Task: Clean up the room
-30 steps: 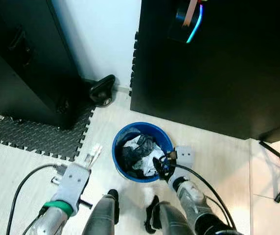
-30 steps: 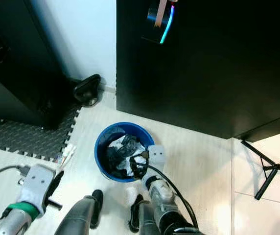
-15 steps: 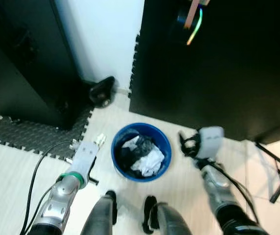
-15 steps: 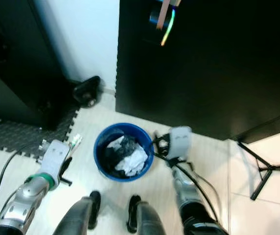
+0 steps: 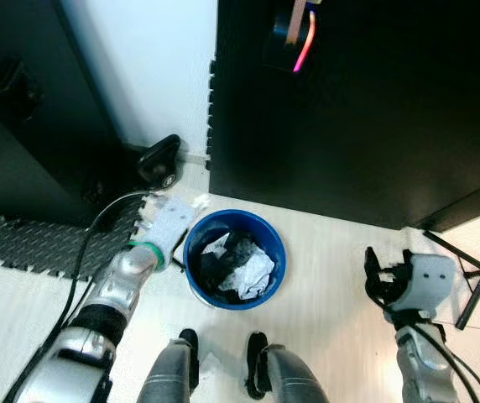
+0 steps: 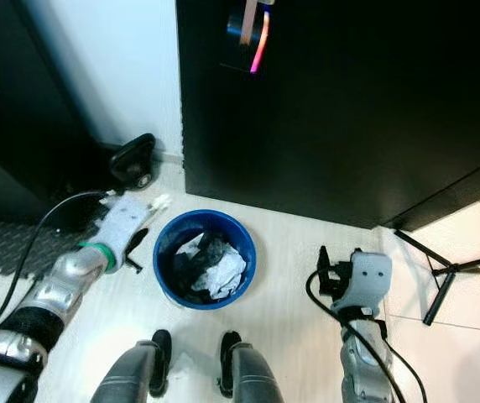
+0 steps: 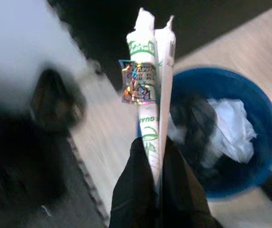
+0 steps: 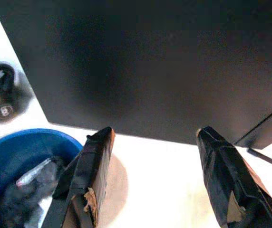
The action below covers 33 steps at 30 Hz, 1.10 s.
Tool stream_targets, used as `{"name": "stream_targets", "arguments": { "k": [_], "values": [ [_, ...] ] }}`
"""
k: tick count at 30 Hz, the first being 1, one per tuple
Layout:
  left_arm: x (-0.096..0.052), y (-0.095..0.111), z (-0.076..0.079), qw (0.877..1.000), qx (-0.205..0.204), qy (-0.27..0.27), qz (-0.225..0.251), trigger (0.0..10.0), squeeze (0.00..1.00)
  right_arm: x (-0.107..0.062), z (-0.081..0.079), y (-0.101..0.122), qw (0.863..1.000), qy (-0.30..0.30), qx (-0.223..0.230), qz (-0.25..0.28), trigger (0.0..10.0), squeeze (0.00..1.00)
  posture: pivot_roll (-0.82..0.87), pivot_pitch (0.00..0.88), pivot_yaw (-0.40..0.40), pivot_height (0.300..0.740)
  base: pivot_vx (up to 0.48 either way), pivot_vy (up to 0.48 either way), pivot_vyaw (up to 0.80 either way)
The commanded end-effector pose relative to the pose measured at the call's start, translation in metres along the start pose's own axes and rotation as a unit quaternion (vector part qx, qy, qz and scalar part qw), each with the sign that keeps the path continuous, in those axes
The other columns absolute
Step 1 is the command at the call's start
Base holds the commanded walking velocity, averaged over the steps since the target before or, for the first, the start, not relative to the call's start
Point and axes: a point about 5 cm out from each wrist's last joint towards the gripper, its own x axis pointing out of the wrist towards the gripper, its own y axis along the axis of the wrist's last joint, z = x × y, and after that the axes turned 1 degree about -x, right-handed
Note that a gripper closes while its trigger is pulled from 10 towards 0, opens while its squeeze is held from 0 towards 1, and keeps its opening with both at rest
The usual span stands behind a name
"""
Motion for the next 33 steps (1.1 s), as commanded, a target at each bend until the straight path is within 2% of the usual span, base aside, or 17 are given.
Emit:
{"name": "stream_targets", "arguments": {
  "k": [1,2,3,5,12,13,17,19,24,25,26,27,28,29,31,32,33],
  "values": [
    [0.002,0.007,0.008,0.999,0.036,-0.031,0.026,10.0,0.41,-0.006,-0.001,-0.001,1.000,-0.002,0.006,-0.008,10.0,0.00,-0.07,0.311,0.021,0.740,0.000,0.000,0.00],
    [0.005,0.016,0.008,0.997,0.052,-0.039,0.050,10.0,0.41,-0.004,-0.005,0.004,1.000,0.002,0.009,0.000,10.0,0.00,-0.07,0.311,0.021,0.740,0.000,0.000,0.00],
    [0.007,0.027,0.009,0.994,0.063,-0.046,0.073,10.0,1.00,0.000,-0.009,0.009,1.000,0.008,0.010,0.009,10.0,0.00,-0.07,0.314,0.019,0.740,0.000,0.000,0.00],
    [0.009,0.041,0.009,0.990,0.083,-0.046,0.101,10.0,1.00,0.005,-0.016,0.017,0.999,0.019,0.013,0.021,10.0,0.00,-0.07,0.313,0.017,0.740,0.000,0.000,0.00],
    [0.009,0.049,0.010,0.987,0.084,-0.046,0.127,10.0,1.00,0.010,-0.023,0.022,0.999,0.031,0.020,0.026,10.0,0.00,-0.06,0.304,0.009,0.740,0.000,0.000,0.00],
    [0.007,0.049,0.011,0.986,0.083,-0.045,0.140,10.0,0.00,0.012,-0.024,0.021,0.999,0.034,0.021,0.025,10.0,0.00,-0.05,0.295,0.006,0.740,0.000,0.000,0.00],
    [0.005,0.048,0.011,0.984,0.090,-0.032,0.154,10.0,0.00,0.012,-0.026,0.022,0.999,0.037,0.023,0.022,10.0,0.00,-0.05,0.295,0.006,0.740,0.000,0.000,0.00],
    [-0.003,0.046,0.007,0.974,0.119,0.026,0.190,10.0,0.00,0.017,-0.030,0.023,0.999,0.044,0.027,0.019,10.0,0.00,-0.03,0.268,0.003,0.740,0.000,0.000,0.00],
    [-0.015,0.036,0.009,0.970,0.100,0.075,0.207,10.0,0.00,0.021,-0.039,0.025,0.998,0.057,0.030,0.014,10.0,0.00,-0.02,0.246,0.008,0.740,0.000,0.000,0.00],
    [-0.022,0.022,0.017,0.976,0.076,0.070,0.190,10.0,0.00,0.020,-0.043,0.022,0.997,0.063,0.032,0.009,10.0,0.00,-0.01,0.236,0.010,0.740,0.000,0.000,0.00],
    [-0.022,0.022,0.017,0.976,0.076,0.070,0.190,10.0,0.00,0.020,-0.043,0.022,0.997,0.063,0.032,0.009,10.0,0.00,-0.01,0.236,0.010,0.740,0.000,0.000,0.00],
    [-0.029,0.008,0.024,0.982,0.051,0.063,0.170,10.0,0.00,0.019,-0.047,0.020,0.997,0.069,0.036,0.003,10.0,0.00,0.00,0.227,0.009,0.740,0.000,0.000,0.00],
    [-0.038,-0.010,0.032,0.988,0.004,0.064,0.141,10.0,0.00,0.016,-0.055,0.016,0.996,0.083,0.041,-0.005,10.0,0.00,0.01,0.220,0.010,0.740,0.000,0.000,0.00],
    [-0.038,-0.010,0.032,0.988,0.004,0.064,0.141,10.0,0.00,0.016,-0.055,0.016,0.996,0.083,0.041,-0.005,10.0,0.00,0.01,0.220,0.010,0.740,0.000,0.000,0.00],
    [-0.054,-0.038,0.043,0.990,-0.083,0.076,0.087,10.0,0.00,0.010,-0.071,0.004,0.991,0.113,0.058,-0.033,10.0,0.00,0.03,0.201,0.010,0.740,0.000,0.000,0.00],
    [-0.061,-0.051,0.045,0.986,-0.128,0.095,0.057,10.0,0.00,0.005,-0.077,-0.006,0.988,0.125,0.066,-0.055,10.0,0.00,0.04,0.187,0.013,0.740,0.000,0.000,0.00],
    [-0.065,-0.059,0.047,0.982,-0.151,0.109,0.039,10.0,0.00,0.001,-0.080,-0.013,0.986,0.131,0.071,-0.070,10.0,0.00,0.04,0.187,0.013,0.740,0.000,0.000,0.00]
  ]
}}
